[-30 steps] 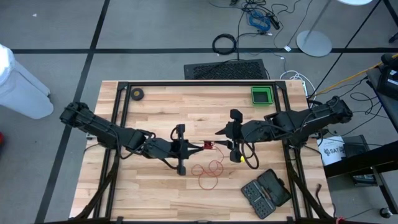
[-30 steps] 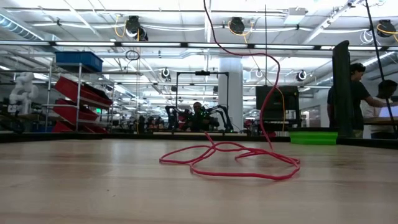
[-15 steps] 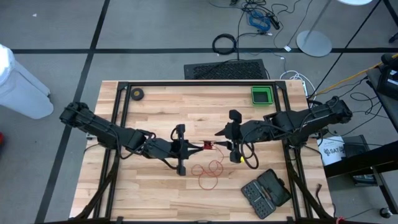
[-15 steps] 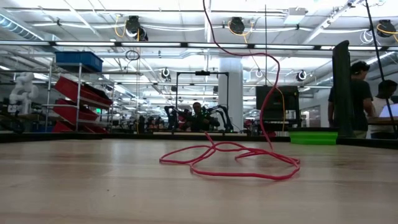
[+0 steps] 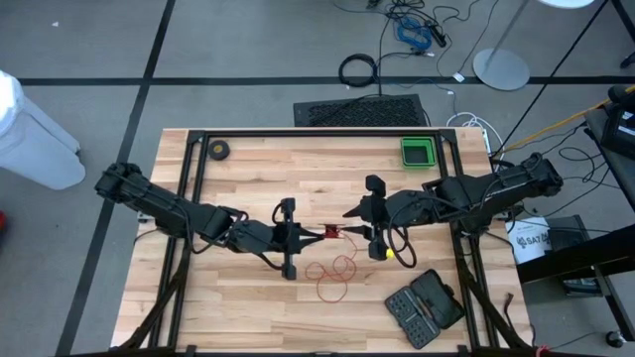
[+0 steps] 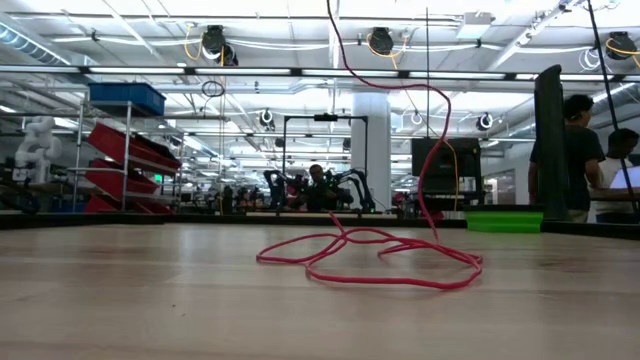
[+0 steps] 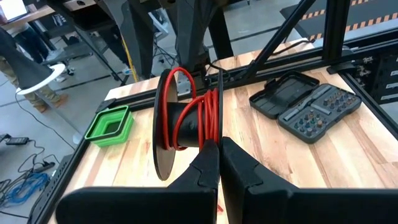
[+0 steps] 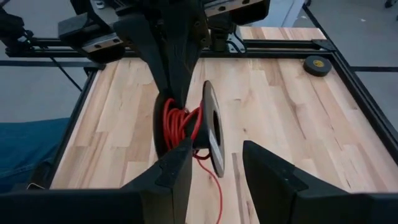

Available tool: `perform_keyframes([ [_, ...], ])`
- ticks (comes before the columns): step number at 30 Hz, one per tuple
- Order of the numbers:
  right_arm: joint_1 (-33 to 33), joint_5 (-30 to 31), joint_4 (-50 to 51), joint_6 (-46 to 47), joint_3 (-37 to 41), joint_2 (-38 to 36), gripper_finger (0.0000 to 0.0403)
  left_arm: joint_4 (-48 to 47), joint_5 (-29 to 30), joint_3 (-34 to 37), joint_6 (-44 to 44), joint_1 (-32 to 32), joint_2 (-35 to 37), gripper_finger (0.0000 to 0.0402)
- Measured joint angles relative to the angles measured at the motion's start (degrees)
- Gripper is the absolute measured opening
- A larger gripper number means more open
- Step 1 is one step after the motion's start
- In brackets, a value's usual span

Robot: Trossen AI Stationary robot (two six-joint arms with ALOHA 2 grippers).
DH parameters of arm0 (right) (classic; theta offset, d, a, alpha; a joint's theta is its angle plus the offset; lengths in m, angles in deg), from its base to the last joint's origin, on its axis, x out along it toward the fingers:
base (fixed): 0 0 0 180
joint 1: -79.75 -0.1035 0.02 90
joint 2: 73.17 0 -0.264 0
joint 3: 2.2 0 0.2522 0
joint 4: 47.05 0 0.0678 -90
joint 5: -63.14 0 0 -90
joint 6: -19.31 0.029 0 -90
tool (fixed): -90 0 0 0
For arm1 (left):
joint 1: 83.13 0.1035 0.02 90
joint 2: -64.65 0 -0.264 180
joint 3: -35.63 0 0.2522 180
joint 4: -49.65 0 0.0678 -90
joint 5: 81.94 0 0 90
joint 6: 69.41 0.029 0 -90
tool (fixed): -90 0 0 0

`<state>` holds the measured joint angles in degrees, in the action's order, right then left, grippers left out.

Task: Coil cords
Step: Coil the red wire into the spool

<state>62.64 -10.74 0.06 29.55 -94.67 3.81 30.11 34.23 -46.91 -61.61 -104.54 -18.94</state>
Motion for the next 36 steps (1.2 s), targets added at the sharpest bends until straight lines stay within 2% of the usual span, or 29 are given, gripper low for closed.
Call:
perform_keyframes([
  [36,1.4,0.0,-1.2,0.6,0.0,1.4,0.0126,-0.7,0.0,0.0,-0.2,0.0,0.0,0.0005],
])
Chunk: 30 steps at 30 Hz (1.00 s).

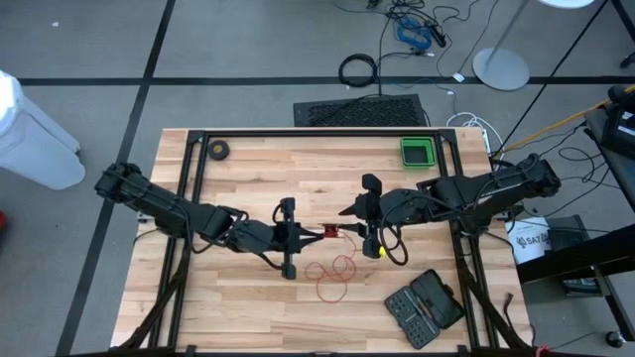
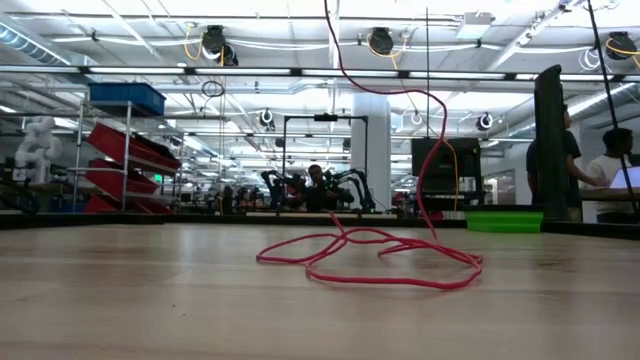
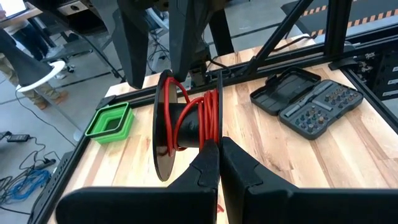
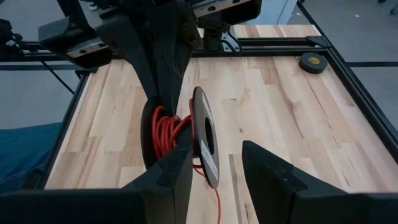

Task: Coil cords
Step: Coil the red wire into the spool

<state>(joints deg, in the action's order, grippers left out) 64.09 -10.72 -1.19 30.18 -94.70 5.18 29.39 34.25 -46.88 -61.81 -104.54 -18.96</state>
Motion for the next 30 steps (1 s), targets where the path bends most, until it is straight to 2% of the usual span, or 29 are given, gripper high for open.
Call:
perform_keyframes([
  [11,0.2,-0.7,-0.3,-0.1,0.0,0.0,0.0064,0.9,0.1,0.0,0.2,0.0,0.0,0.0005],
  [14,0.2,-2.6,-0.3,-0.2,0.0,0.4,0.0061,1.3,0.0,0.0,0.2,0.0,0.0,0.0005],
  [23,1.4,-3.0,-0.9,-1.5,0.0,1.4,0.0066,1.2,0.1,0.0,0.2,0.0,0.0,0.0005],
  [30,1.4,-3.1,-2.0,-2.9,0.0,1.4,0.0029,1.2,0.3,0.0,0.2,0.0,0.0,0.0005],
])
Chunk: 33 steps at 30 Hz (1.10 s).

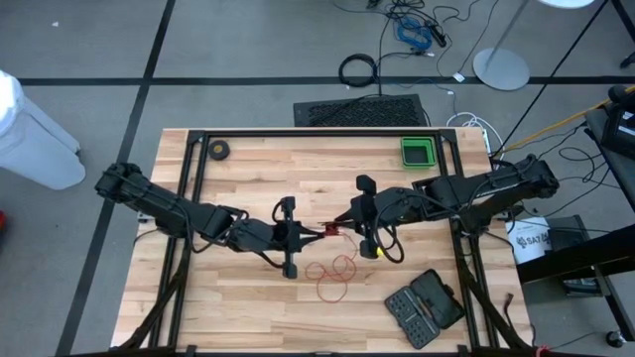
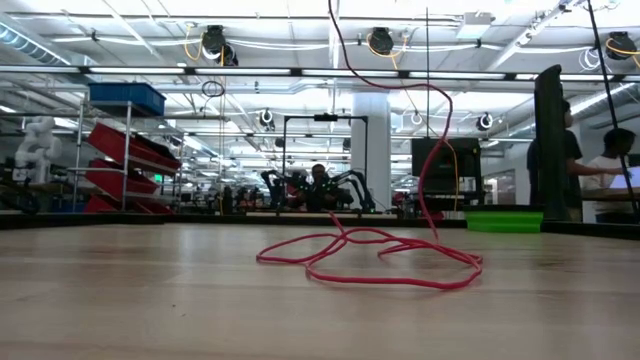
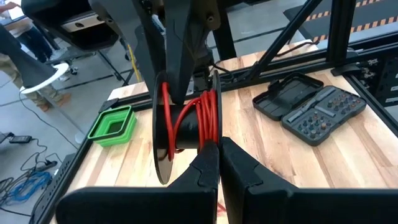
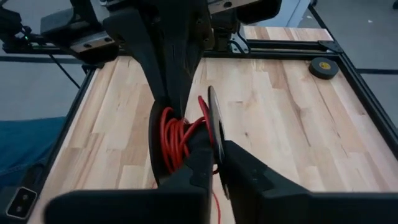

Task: Coil cords
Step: Coil the red wire into the spool

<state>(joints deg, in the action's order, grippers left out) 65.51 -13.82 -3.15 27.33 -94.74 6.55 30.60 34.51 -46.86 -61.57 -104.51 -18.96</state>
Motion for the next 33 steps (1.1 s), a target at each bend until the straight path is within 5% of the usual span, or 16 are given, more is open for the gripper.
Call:
perform_keyframes([
  [10,0.0,0.1,0.0,-2.2,0.0,0.0,0.0002,0.3,-0.2,0.0,-1.2,0.0,0.0,0.0009],
  [16,0.0,0.0,0.0,-2.4,0.0,-0.2,0.0001,0.6,-3.3,0.0,-4.2,-0.2,0.0,0.0091],
  [22,0.1,1.6,-0.1,-2.5,0.0,-1.9,0.0000,0.6,7.5,0.0,-4.4,-1.7,0.0,0.0166],
  [33,-0.3,15.8,3.1,-1.8,0.0,-6.4,0.0000,0.7,26.7,0.0,-4.7,-8.6,-0.3,0.0178],
])
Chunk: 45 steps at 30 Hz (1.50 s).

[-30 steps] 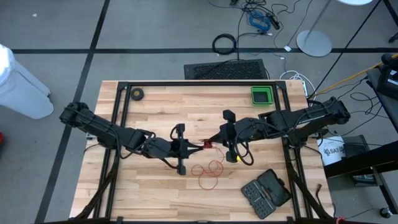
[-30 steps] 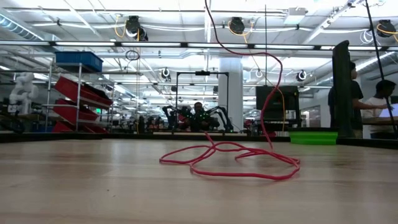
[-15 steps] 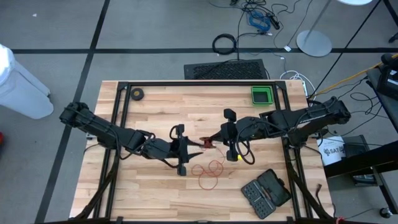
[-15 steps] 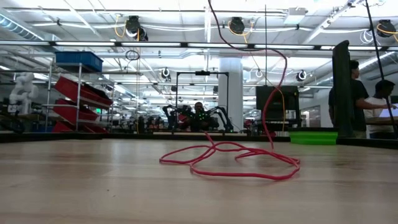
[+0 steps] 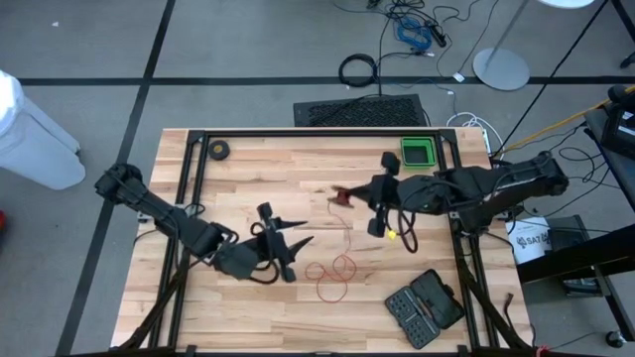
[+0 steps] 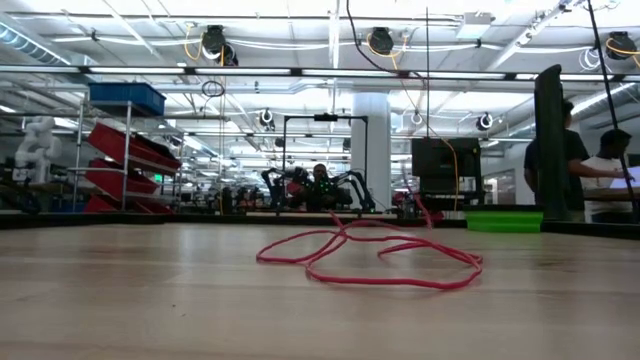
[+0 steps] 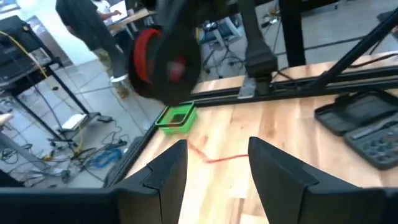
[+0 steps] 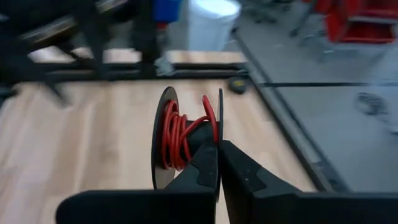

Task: Coil cords
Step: Coil the red wire into the spool

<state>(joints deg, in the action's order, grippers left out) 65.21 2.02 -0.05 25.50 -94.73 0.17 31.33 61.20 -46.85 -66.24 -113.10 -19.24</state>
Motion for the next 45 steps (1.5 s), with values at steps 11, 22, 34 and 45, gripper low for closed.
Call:
perform_keyframes([
  [11,-4.6,18.9,-2.3,-1.3,0.0,-0.1,0.0000,24.9,8.9,8.6,7.4,2.6,-3.2,0.0178],
  [22,-8.0,18.7,0.0,-0.9,0.0,-0.5,0.0000,52.7,-12.3,18.5,5.5,8.5,-8.6,0.0178],
  [34,-8.1,18.8,0.0,-0.8,0.0,-0.7,0.0000,61.9,-17.5,19.1,-5.6,9.5,-21.4,0.0178],
  [45,-8.1,18.8,0.1,-0.9,0.0,-0.7,0.0000,72.0,-18.6,19.1,-8.9,9.7,-28.1,0.0178],
])
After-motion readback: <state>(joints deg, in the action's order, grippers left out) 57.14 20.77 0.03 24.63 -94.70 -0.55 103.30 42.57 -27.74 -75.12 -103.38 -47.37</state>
